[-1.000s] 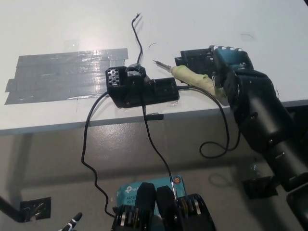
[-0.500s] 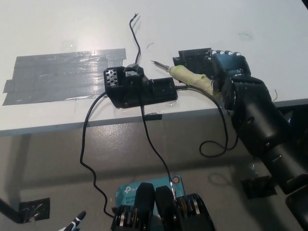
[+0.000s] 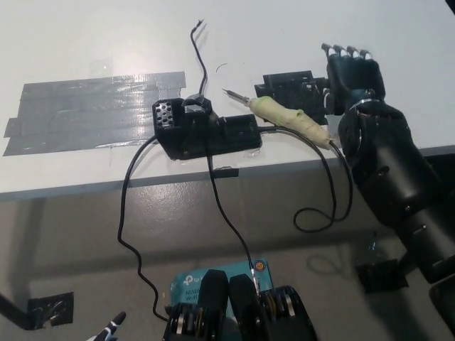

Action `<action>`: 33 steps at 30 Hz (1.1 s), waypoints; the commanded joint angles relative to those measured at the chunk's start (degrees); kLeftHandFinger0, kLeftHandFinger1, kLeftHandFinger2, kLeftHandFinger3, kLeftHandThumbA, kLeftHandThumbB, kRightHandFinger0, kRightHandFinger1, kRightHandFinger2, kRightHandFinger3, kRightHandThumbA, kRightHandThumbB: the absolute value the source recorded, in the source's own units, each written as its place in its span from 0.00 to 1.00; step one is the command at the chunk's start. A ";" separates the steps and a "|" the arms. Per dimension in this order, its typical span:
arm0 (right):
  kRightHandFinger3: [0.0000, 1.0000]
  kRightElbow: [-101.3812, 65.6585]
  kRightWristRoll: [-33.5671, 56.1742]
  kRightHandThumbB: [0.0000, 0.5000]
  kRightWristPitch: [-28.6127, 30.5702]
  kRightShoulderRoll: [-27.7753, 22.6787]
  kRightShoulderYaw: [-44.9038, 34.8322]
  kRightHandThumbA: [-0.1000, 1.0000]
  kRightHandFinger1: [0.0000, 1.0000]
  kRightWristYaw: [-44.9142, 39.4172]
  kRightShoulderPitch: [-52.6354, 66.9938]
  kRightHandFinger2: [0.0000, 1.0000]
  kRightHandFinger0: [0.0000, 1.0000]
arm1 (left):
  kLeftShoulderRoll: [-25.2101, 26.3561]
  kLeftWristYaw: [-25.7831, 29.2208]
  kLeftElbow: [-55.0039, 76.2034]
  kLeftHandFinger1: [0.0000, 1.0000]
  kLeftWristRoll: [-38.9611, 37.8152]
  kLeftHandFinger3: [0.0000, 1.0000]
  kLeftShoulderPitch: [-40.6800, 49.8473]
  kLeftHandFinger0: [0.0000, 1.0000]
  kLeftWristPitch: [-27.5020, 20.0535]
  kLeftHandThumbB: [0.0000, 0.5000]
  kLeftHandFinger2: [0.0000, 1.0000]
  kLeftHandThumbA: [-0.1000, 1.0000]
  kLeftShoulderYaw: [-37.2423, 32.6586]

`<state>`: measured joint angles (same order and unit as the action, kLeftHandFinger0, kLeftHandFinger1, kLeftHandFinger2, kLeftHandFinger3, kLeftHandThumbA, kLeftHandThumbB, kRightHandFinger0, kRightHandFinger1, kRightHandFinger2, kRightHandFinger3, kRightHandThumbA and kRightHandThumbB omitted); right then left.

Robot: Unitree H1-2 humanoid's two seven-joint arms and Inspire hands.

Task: The robot uses its right hand to grab and lift the soldering gun kept on the middle of the table and puts it in its base

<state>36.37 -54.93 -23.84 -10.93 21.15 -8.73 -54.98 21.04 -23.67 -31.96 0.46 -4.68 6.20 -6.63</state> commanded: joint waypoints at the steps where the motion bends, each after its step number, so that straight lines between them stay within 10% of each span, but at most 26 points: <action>1: 1.00 -2.73 2.05 0.43 2.43 0.22 -0.32 0.38 1.00 4.37 -2.89 1.00 1.00 | 0.34 -0.29 0.25 0.00 -0.55 0.32 0.27 0.00 0.05 1.00 0.11 1.00 0.51; 8: 1.00 -4.30 4.68 0.77 -3.09 1.38 2.21 0.98 1.00 -11.66 -1.38 1.00 1.00 | 0.29 -0.47 0.07 0.00 -0.38 0.31 0.18 0.00 -0.83 1.00 0.08 1.00 0.28; 24: 1.00 -3.84 -1.83 0.75 -3.09 1.29 -2.70 1.00 1.00 -19.65 1.94 1.00 1.00 | 0.16 -0.30 1.85 0.00 0.70 0.38 0.19 0.00 0.17 1.00 0.14 1.00 -0.79; 33: 1.00 -3.31 0.82 0.43 -2.59 -0.56 -1.43 1.00 1.00 -9.73 3.61 1.00 1.00 | -0.76 -0.59 1.05 0.00 0.24 0.33 -0.84 0.00 0.54 1.00 0.11 1.00 -0.97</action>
<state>34.81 -54.37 -26.25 -10.09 19.47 -24.18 -50.58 20.09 -23.68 -31.34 0.67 -4.88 6.81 -7.39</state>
